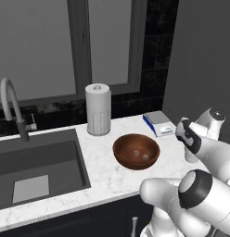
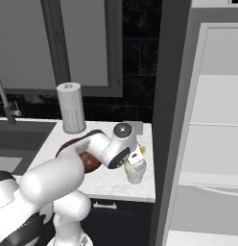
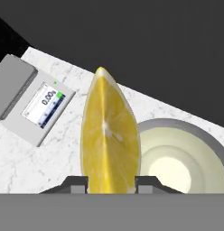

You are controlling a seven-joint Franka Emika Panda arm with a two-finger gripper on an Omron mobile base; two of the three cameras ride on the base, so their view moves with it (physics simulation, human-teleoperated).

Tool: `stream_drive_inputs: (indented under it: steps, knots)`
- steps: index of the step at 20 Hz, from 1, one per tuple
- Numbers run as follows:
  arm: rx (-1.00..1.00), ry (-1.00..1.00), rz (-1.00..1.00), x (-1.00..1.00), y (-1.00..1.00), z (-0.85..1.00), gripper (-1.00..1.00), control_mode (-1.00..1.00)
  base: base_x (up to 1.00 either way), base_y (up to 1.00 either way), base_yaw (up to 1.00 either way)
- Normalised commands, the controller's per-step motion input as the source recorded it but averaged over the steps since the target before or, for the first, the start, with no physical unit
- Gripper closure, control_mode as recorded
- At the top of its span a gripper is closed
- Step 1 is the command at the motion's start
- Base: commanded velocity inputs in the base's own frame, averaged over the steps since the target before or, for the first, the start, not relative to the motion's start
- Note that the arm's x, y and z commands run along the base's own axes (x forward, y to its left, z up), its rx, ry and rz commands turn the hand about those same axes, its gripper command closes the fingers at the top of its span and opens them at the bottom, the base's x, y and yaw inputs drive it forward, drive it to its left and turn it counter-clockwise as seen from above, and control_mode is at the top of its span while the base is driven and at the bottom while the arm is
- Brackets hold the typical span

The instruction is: Grab a lemon wedge from the fridge and one ice cube from the ice bowl, and put them in the glass of lemonade.

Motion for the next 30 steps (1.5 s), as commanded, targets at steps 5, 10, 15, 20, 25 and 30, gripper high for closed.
stream_drive_inputs:
  steps: [5,10,15,20,25,30]
  knots:
    - [0.00,-0.13,0.00,-0.25,-0.08,0.00,1.00,-1.00,0.00,0.00,0.00]
    - [0.01,-0.02,-0.01,0.09,-0.03,0.06,1.00,-1.00,0.00,0.00,0.00]
    - [0.00,0.00,-0.05,0.05,-0.11,-0.06,1.00,-1.00,0.00,0.00,0.00]
    - [0.00,-0.10,-0.04,-0.22,-0.05,0.00,1.00,-1.00,0.00,0.00,0.00]
    - [0.00,-0.04,-0.01,-0.06,-0.07,-0.01,1.00,-1.00,0.00,0.00,0.00]
    - [0.00,0.00,-0.03,0.00,-0.07,-0.14,1.00,-1.00,0.00,0.00,0.00]
